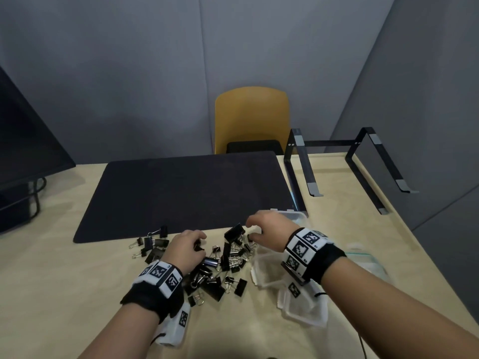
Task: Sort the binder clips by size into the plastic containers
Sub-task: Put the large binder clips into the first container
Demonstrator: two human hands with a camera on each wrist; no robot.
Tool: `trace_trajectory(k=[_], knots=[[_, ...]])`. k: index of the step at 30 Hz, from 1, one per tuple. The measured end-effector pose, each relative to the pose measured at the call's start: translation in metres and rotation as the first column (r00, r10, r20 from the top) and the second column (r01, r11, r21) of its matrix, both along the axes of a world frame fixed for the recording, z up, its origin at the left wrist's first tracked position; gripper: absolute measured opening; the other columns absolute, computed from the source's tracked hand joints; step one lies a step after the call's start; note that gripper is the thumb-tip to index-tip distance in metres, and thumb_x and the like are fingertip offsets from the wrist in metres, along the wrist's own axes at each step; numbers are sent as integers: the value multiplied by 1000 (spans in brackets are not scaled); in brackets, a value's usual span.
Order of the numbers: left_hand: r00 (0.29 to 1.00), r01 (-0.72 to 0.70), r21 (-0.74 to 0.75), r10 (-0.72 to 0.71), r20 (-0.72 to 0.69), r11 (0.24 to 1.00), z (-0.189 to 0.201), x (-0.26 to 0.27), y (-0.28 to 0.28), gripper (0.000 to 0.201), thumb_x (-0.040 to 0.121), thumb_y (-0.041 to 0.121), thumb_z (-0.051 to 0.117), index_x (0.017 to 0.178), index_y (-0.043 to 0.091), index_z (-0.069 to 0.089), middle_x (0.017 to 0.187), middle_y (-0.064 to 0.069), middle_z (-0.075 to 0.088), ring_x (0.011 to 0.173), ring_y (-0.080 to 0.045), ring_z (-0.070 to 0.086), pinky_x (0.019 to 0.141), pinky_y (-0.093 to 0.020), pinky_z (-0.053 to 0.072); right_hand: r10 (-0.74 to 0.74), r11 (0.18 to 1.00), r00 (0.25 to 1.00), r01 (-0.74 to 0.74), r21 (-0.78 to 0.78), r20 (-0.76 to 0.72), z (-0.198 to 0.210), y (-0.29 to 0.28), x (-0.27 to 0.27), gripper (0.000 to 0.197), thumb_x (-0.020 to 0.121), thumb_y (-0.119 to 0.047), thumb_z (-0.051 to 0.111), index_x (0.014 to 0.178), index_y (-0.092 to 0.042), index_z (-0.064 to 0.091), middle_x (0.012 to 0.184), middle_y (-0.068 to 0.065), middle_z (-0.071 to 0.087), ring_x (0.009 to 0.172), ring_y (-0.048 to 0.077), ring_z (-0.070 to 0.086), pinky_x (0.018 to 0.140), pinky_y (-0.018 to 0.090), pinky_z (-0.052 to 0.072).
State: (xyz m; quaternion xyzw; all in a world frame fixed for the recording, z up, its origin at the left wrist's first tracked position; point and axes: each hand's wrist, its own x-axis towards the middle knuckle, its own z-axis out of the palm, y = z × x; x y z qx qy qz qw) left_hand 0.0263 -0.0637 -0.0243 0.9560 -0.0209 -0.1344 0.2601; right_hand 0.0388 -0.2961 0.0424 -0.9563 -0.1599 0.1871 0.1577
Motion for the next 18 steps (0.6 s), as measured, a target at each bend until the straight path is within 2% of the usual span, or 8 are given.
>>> trace_trajectory(k=[5,8,10,13,18], knots=[[999,11,45,-13,37,999,-6,0,25,42,83,23,66,123,26,55,129,3,51,120,-16,45,102,-30,39,14,998,1000,-15,-62,-7,-16,31,12,27,89,-17,52,115,-16,60,116,5,54,103,24,56,85,32,48],[999,10,12,-10,32,1000,-10,-1,36,46,81,27,69,125,26,54,129,4,49,121,-16,44,104,-30,38,20,993,999,-23,-112,-30,-26,45,22,27,88,-14,52,114,-16,58,117,6,51,107,27,55,89,39,50],[999,29,-11,-28,28,1000,-11,-1,42,48,81,29,69,126,27,53,129,4,49,120,-16,44,104,-32,37,15,981,997,-30,-189,-82,-33,53,27,32,88,-16,52,120,-20,54,122,7,48,111,30,53,92,41,48],[994,103,6,-104,20,995,-10,0,46,53,81,25,65,131,32,48,133,7,46,124,-15,41,107,-35,34,3,947,988,-53,-316,-155,-41,62,29,42,86,-18,58,127,-23,48,126,8,45,110,34,55,93,43,49],[957,290,106,-285,-61,951,-1,5,45,68,77,24,66,138,37,38,141,14,36,132,-12,30,113,-36,23,-40,929,980,-35,-368,-195,-47,69,31,41,85,-17,61,125,-18,49,124,9,42,106,36,58,90,42,51]])
